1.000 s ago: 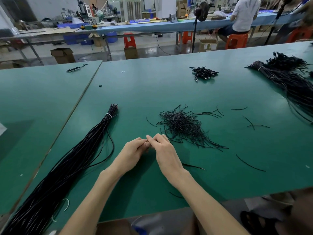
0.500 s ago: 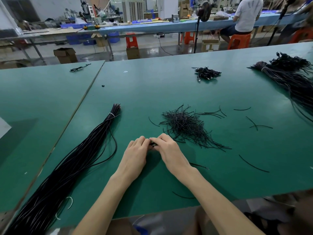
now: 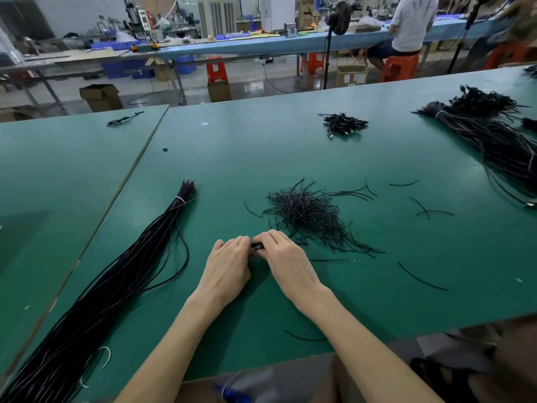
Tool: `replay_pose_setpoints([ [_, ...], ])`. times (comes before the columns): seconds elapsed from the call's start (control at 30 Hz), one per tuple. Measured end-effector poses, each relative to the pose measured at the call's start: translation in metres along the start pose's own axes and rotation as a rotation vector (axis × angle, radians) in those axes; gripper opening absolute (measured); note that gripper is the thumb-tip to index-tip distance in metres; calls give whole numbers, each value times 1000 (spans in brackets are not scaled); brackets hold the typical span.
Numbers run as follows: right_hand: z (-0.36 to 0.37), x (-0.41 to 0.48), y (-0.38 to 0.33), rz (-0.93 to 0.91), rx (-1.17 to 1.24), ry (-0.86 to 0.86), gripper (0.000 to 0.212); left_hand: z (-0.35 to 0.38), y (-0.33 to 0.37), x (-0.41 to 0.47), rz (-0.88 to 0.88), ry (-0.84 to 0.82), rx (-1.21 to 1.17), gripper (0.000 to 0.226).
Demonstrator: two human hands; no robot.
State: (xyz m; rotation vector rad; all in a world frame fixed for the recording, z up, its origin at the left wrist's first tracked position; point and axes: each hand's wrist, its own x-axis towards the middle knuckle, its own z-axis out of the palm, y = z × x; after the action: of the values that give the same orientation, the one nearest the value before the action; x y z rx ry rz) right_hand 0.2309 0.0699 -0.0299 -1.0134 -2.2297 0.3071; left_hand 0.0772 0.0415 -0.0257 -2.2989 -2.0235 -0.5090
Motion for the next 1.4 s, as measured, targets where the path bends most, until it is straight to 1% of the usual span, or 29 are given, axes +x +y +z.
replay_pose_setpoints([
  [0.1, 0, 1, 1, 8, -36, 5, 29, 3, 3, 2, -68, 58, -60, 25],
  [0.2, 0, -1, 1, -53, -116, -60, 61, 3, -2, 1, -114, 70, -152, 29],
  [0.23, 0, -2, 1, -56, -107, -67, 64, 3, -3, -1, -110, 58, -178, 30],
  [0.33, 0, -3, 2, -30, -55, -76, 57, 5, -4, -3, -87, 31, -213, 29],
  [0.43, -3, -4, 1, -16, -78, -76, 54, 9, -7, -4, -61, 27, -215, 21],
  [0.57, -5, -4, 0, 18, -73, -52, 38, 9, -7, -5, 8, 17, -244, 23],
  [0.73, -5, -4, 2, 51, -82, -32, 41, 7, -4, -6, 57, 9, -227, 23],
  [0.8, -4, -3, 1, 50, -84, -17, 39, 7, -3, -7, 55, 18, -187, 24],
  [0.9, -2, -1, 2, 19, -66, 4, 28, 5, 0, -8, 22, 45, -152, 26],
  [1.0, -2, 2, 6, -14, -7, 18, 29, 0, 2, -10, -16, 52, -161, 23],
  [1.1, -9, 8, 8, 91, 160, 66, 38, -2, 3, -11, -57, 63, -157, 21],
  [1.17, -16, 18, 11, 197, 260, 148, 36, -1, 3, -11, -80, 57, -135, 24],
  [1.2, -20, 24, 13, 247, 257, 199, 32, 0, 3, -10, -88, 53, -124, 26],
  [1.27, -26, 36, 20, 369, 187, 268, 25, 1, 4, -10, -82, 51, -106, 28],
  [1.33, -30, 44, 29, 479, 43, 238, 27, 2, 4, -10, -56, 39, -96, 28],
  [1.4, -30, 46, 38, 523, -117, 188, 29, 4, 3, -10, -48, 24, -94, 31],
])
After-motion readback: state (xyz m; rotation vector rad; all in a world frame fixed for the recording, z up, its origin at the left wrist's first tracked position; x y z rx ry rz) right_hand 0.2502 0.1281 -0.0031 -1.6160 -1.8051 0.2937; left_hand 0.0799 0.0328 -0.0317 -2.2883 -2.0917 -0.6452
